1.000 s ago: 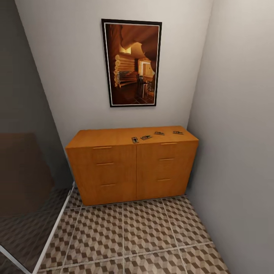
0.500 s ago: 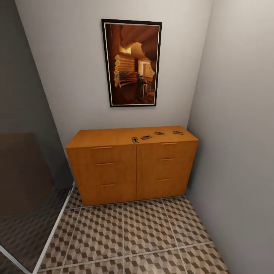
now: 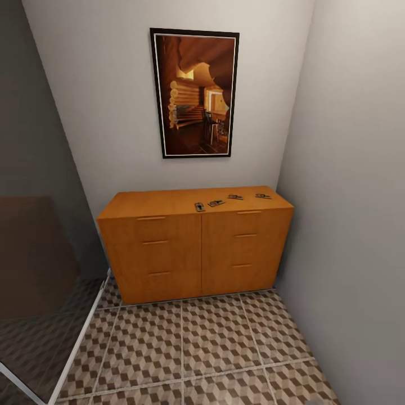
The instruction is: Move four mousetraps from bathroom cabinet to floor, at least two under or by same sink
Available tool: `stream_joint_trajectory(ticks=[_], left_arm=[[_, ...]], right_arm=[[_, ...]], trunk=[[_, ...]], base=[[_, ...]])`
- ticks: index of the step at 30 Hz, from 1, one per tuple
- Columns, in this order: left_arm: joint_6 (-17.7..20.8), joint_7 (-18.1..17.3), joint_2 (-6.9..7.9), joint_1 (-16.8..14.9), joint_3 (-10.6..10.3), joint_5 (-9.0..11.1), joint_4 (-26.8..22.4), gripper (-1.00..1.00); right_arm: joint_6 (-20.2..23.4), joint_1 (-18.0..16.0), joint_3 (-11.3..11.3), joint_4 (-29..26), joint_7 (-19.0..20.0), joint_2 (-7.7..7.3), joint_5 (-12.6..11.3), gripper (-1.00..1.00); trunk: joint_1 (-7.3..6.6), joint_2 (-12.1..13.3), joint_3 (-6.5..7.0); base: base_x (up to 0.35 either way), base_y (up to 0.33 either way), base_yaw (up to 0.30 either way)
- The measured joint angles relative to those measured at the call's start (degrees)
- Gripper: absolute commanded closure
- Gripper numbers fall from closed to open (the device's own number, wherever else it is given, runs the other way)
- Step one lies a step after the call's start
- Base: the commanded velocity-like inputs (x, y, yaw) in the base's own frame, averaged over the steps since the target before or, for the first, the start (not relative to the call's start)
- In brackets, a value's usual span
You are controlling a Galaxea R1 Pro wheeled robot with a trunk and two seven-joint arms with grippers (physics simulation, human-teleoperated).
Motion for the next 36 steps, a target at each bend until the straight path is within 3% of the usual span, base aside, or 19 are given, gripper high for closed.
stream_joint_trajectory(ticks=[7,8,10,11,13,19,20,25,30,36], left_arm=[[8.1,0.0,-0.39,0.0,0.0,0.2,-16.6,-1.00],[12.7,0.2,-1.64,-0.7,-0.1,0.4,-23.3,-1.00],[14.4,0.3,-2.59,-1.8,-0.1,0.2,-26.2,-1.00],[15.7,0.3,-3.60,-3.9,-0.1,0.2,-27.9,-1.00],[16.3,0.3,-4.05,-5.7,-0.1,0.1,-28.6,-1.00],[17.1,0.3,-5.31,-13.0,-0.3,0.3,-29.6,-1.00],[17.3,0.3,-5.81,-16.4,-0.3,0.7,-29.7,-1.00],[17.5,0.3,-6.18,-22.6,-0.3,1.8,-29.7,-1.00],[17.6,0.2,-6.32,-28.8,-0.4,4.7,-29.8,-1.00],[17.7,0.3,-6.35,-34.3,-0.4,8.1,-29.8,-1.00]], right_arm=[[10.2,0.1,-0.2,-18.5,0.0,-0.62,-0.4,-1.00],[12.4,0.1,-0.2,-24.1,0.0,-0.61,-0.4,-1.00],[13.1,0.1,-0.3,-26.7,0.0,-0.59,-0.4,-1.00],[13.6,0.0,-0.2,-29.4,0.0,-0.58,-0.4,-1.00],[13.8,-0.4,-0.1,-31.1,0.0,-0.58,-0.4,-1.00],[14.5,-6.4,0.1,-34.2,0.1,-0.51,-0.5,-1.00],[17.2,-9.9,0.1,-34.6,0.5,-0.48,-0.9,-1.00],[25.7,-17.2,0.1,-34.9,4.0,-0.51,-3.1,-1.00],[28.9,-25.2,0.1,-35.0,10.4,-0.65,-6.9,-1.00],[29.8,-31.4,-0.1,-34.9,12.8,-0.77,-10.0,-1.00]], trunk=[[0.00,0.0,-0.01],[0.00,0.0,0.00],[0.00,0.0,-0.01],[0.00,0.0,0.00],[0.00,0.0,-0.01],[0.00,0.0,-0.01],[0.00,0.0,0.00],[0.00,0.0,-0.01],[0.00,0.0,-0.01],[0.00,0.0,-0.01]], base=[[0.000,0.000,0.000],[0.000,0.000,0.000],[0.000,0.000,0.000],[0.000,0.000,0.000],[0.000,0.000,0.000],[0.000,0.000,0.000],[0.000,0.000,0.000],[0.000,0.000,0.000],[0.000,0.000,0.000],[0.000,0.000,0.000]])
